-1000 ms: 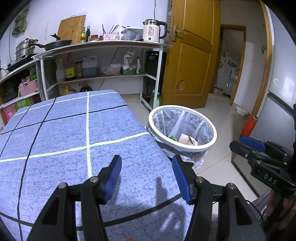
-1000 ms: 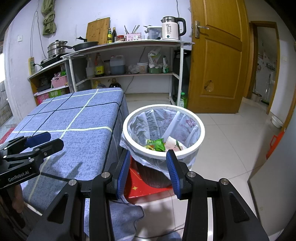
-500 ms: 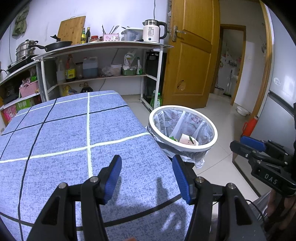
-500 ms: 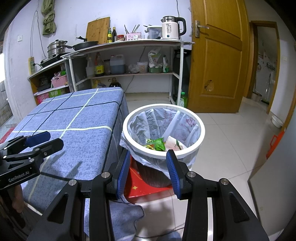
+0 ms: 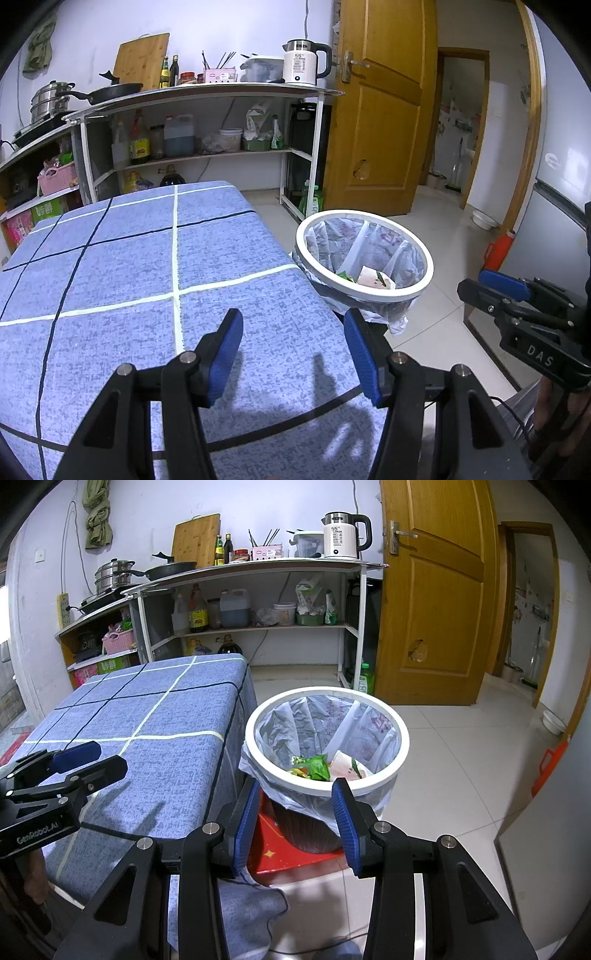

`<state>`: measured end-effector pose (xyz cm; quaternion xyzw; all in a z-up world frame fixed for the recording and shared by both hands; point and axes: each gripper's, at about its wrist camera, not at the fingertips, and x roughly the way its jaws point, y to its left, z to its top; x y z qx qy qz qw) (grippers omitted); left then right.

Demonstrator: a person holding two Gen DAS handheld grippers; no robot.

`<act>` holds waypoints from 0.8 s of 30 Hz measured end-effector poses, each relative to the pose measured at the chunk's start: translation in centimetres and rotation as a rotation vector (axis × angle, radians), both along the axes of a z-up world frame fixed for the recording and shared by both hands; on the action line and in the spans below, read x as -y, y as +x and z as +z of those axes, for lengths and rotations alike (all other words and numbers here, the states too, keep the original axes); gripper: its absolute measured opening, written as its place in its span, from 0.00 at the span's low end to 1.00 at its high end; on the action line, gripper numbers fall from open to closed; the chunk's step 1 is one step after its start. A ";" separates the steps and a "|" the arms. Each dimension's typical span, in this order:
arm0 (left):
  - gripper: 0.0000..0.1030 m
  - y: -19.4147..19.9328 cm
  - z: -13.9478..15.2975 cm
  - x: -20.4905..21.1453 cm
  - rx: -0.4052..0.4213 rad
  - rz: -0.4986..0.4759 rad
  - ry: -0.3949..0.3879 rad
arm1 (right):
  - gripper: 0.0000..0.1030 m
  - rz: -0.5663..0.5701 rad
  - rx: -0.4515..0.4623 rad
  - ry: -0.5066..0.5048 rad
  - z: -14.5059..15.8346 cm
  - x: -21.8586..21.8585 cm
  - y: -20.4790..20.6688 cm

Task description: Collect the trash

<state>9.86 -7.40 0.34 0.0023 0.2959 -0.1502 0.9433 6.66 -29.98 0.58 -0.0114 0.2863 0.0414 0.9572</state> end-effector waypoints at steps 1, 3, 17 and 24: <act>0.57 0.0 0.0 0.0 0.001 0.000 0.003 | 0.40 0.000 0.000 0.000 0.0 0.0 0.0; 0.57 0.0 -0.1 0.0 -0.004 -0.001 -0.003 | 0.40 0.000 0.000 0.000 0.0 0.0 0.0; 0.57 -0.1 -0.1 0.3 -0.004 -0.008 -0.003 | 0.40 0.000 -0.001 -0.001 0.0 0.0 0.0; 0.57 0.0 -0.3 0.3 -0.010 -0.008 0.006 | 0.40 0.000 -0.001 -0.001 0.0 0.0 -0.1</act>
